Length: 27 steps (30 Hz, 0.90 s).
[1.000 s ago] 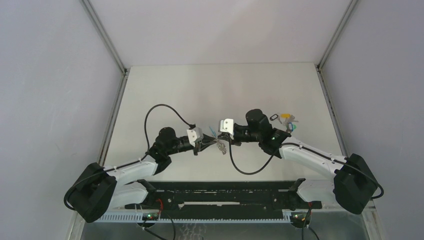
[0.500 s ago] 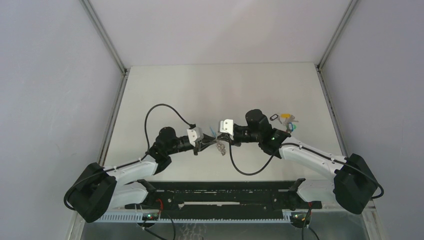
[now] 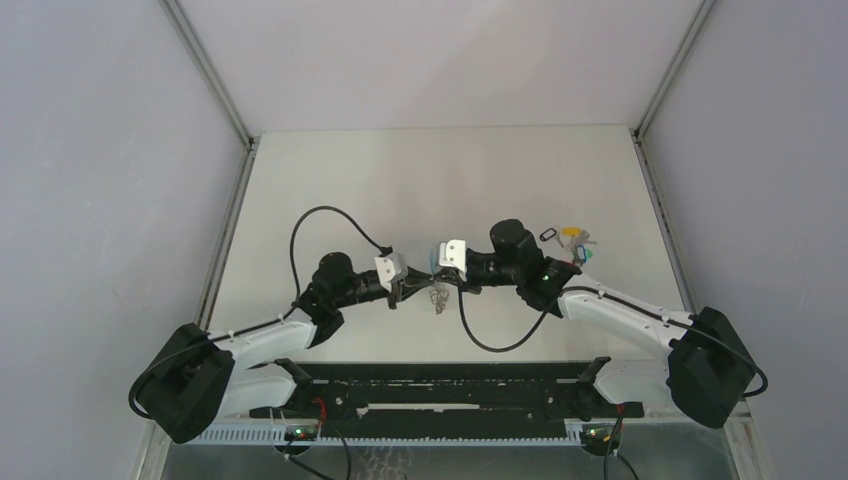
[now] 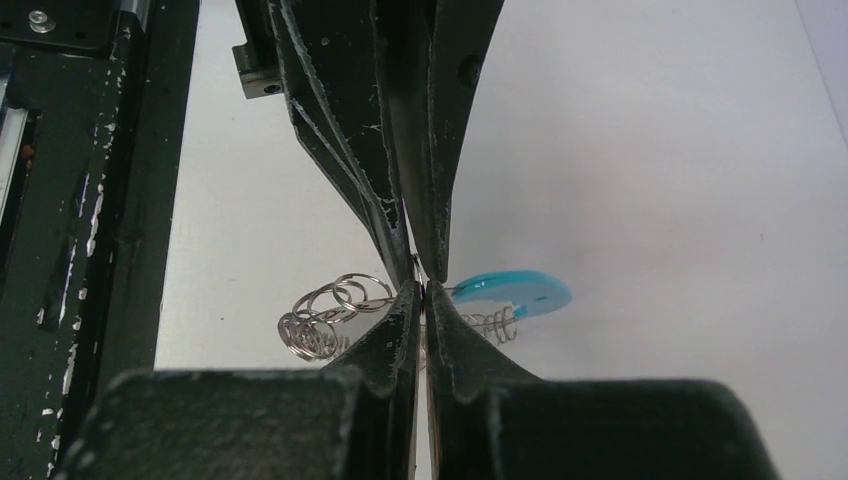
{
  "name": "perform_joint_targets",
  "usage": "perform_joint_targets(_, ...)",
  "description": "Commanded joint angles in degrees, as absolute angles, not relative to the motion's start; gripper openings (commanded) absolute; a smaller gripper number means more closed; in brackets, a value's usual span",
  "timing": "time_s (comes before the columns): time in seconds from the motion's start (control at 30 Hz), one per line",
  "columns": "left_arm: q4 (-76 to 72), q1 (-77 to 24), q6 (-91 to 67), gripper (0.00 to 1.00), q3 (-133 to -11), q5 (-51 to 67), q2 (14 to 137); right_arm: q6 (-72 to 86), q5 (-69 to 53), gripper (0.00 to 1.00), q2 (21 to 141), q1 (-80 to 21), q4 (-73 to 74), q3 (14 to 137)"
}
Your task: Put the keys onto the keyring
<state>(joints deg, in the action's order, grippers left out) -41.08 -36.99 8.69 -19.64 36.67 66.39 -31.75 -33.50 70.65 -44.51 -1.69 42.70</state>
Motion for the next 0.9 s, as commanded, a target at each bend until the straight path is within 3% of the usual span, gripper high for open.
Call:
perform_joint_targets(0.0, -43.4, -37.3, 9.3, 0.16, -23.2, 37.2, 66.8, -31.0, -34.9, 0.0, 70.4, -45.3, -4.0, 43.6)
perform_joint_targets(0.17, -43.5, -37.3, 9.0, 0.1, -23.2, 37.4, 67.7, -30.7, -35.1, 0.0, 70.2, -45.4, -4.4, 43.6)
perform_joint_targets(0.27, -43.7, -37.3, 8.8, 0.01, -23.3, 37.5, 67.4, -30.5, -34.9, 0.0, 70.5, -45.4, -4.5, 43.6)
perform_joint_targets(0.4, -43.5, -37.3, 8.9, 0.0, -22.5, 36.8, 66.0, -28.9, -32.3, 0.01, 69.8, -45.2, -4.5, 43.6)
perform_joint_targets(0.67, -32.9, -37.3, 11.0, 0.01, -23.8, 32.7, 61.2, -22.9, -24.9, 0.39, 64.0, -44.1, -6.3, 42.4)
perform_joint_targets(0.87, -30.3, -37.3, 11.8, 0.0, -23.8, 31.0, 59.6, -15.9, -12.3, 0.52, 59.9, -43.2, -8.9, 40.8)
